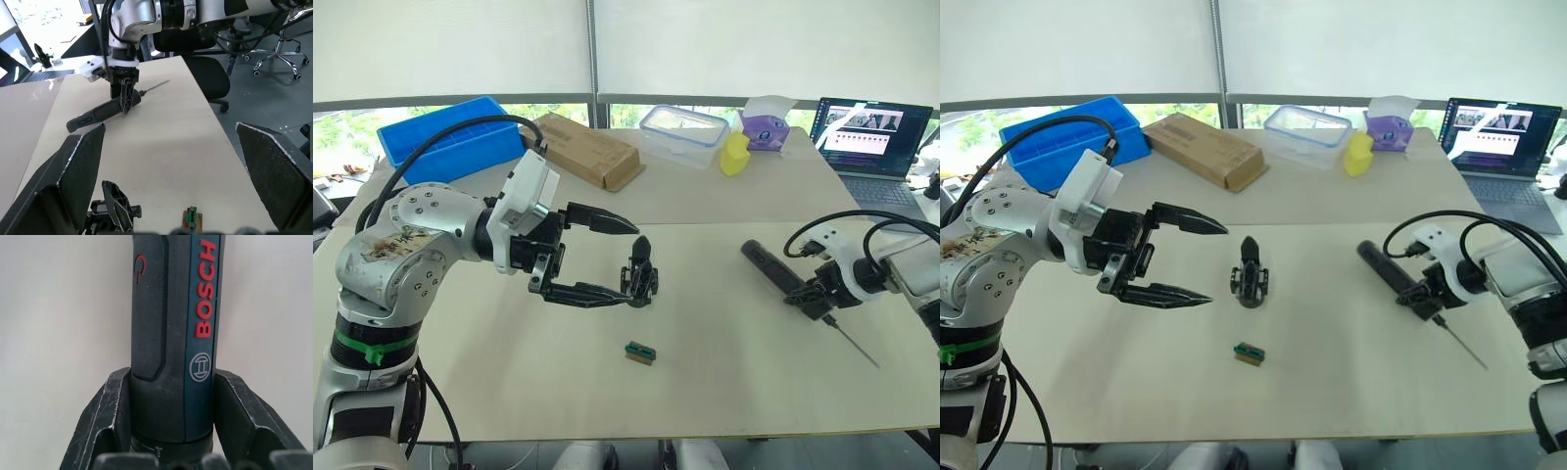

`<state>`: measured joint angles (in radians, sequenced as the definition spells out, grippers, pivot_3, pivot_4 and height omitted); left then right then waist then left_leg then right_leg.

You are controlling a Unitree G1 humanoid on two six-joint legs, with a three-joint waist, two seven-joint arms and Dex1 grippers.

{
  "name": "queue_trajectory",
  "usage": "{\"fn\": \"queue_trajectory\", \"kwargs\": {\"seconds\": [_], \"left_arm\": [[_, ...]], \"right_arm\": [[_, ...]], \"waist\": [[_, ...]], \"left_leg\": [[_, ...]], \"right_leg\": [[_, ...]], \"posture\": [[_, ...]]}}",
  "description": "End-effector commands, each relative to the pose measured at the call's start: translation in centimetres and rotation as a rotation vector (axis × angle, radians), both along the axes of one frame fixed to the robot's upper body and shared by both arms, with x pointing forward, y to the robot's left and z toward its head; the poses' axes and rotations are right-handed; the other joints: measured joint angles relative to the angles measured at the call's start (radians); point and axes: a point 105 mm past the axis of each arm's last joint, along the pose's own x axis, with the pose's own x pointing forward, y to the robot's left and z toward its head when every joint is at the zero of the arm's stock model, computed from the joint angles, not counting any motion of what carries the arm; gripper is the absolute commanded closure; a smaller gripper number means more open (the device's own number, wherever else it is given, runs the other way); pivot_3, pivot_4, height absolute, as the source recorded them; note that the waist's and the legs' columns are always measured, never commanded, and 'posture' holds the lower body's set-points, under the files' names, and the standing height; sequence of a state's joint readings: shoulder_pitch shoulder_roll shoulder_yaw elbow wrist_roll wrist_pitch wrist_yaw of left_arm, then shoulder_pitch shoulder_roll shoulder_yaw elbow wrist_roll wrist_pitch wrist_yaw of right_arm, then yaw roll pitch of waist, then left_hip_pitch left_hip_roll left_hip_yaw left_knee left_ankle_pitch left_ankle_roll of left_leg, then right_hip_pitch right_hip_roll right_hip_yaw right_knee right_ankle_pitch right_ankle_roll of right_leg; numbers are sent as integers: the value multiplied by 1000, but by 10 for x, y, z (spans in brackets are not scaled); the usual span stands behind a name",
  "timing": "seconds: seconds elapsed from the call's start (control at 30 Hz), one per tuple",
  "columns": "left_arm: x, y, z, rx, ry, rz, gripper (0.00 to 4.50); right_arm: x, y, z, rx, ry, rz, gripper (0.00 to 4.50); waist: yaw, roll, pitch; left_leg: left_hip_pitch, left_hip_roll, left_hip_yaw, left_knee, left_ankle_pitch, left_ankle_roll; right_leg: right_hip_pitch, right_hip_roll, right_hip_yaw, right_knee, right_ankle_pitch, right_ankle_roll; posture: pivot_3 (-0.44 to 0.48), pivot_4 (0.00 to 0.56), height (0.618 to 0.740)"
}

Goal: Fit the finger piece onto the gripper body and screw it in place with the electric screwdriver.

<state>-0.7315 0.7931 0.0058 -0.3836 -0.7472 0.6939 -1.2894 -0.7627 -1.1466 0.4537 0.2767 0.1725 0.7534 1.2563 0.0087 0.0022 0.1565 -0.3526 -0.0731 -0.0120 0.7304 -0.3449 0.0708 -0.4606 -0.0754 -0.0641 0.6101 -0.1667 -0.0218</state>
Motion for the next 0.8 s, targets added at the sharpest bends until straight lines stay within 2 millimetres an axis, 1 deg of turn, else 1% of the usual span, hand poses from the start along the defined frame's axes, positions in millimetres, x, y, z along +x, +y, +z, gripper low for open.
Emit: {"fn": "queue_trajectory", "kwargs": {"seconds": [0.03,0.07,0.13,0.2,0.23,0.3,0.33,0.4,0.53,0.67,0.8], "left_arm": [[-3,-1,4,12,-54,-23,0],[-3,-2,4,12,-55,-27,0],[-3,-2,3,20,-63,-34,0],[-4,-3,3,22,-65,-42,0],[-4,-4,3,22,-65,-45,0],[-5,-5,4,27,-68,-56,0],[-5,-5,4,30,-69,-60,0],[-4,-5,4,35,-68,-65,0],[-5,-6,1,53,-70,-79,0],[-7,-8,-1,59,-70,-97,0],[-6,-9,-1,57,-74,-97,0]], "right_arm": [[0,1,6,-115,-51,184,2584],[1,-2,4,-139,-54,197,2584],[-1,-5,0,-147,-3,185,2584],[-8,-6,0,-142,74,181,1564],[-10,-7,0,-153,92,190,1348],[-12,-13,2,-211,120,212,552],[-15,-15,3,-230,146,221,265],[-16,-17,2,-256,178,210,265],[-12,-2,-3,-146,247,51,265],[-12,7,-10,-149,271,60,265],[-16,8,-21,-163,289,65,265]], "waist": [[0,0,0],[0,0,0],[3,0,0],[3,0,0],[2,0,0],[1,0,1],[1,0,1],[1,0,0],[-1,0,1],[0,0,1],[5,0,1]], "left_leg": [[0,0,0,0,0,0],[0,0,0,0,0,-1],[0,0,0,1,0,-1],[0,0,0,0,1,-1],[0,0,0,0,1,-1],[0,0,0,0,1,-1],[0,0,0,0,1,-1],[0,0,0,1,1,-1],[0,0,0,1,1,-1],[0,0,-1,0,1,-2],[0,0,-1,1,1,-2]], "right_leg": [[0,0,0,0,0,0],[0,0,0,0,0,0],[1,0,0,0,0,0],[0,-1,0,0,0,0],[0,0,0,0,0,0],[0,0,0,0,0,0],[0,0,0,0,0,0],[0,0,0,0,0,0],[0,0,0,0,0,0],[0,0,0,1,0,-1],[0,-1,0,0,0,-1]], "posture": [[0,150,740],[0,150,740],[0,150,740],[0,150,740],[0,150,740],[0,150,740],[0,150,740],[0,150,740],[0,150,740],[0,150,740],[0,150,740]]}}
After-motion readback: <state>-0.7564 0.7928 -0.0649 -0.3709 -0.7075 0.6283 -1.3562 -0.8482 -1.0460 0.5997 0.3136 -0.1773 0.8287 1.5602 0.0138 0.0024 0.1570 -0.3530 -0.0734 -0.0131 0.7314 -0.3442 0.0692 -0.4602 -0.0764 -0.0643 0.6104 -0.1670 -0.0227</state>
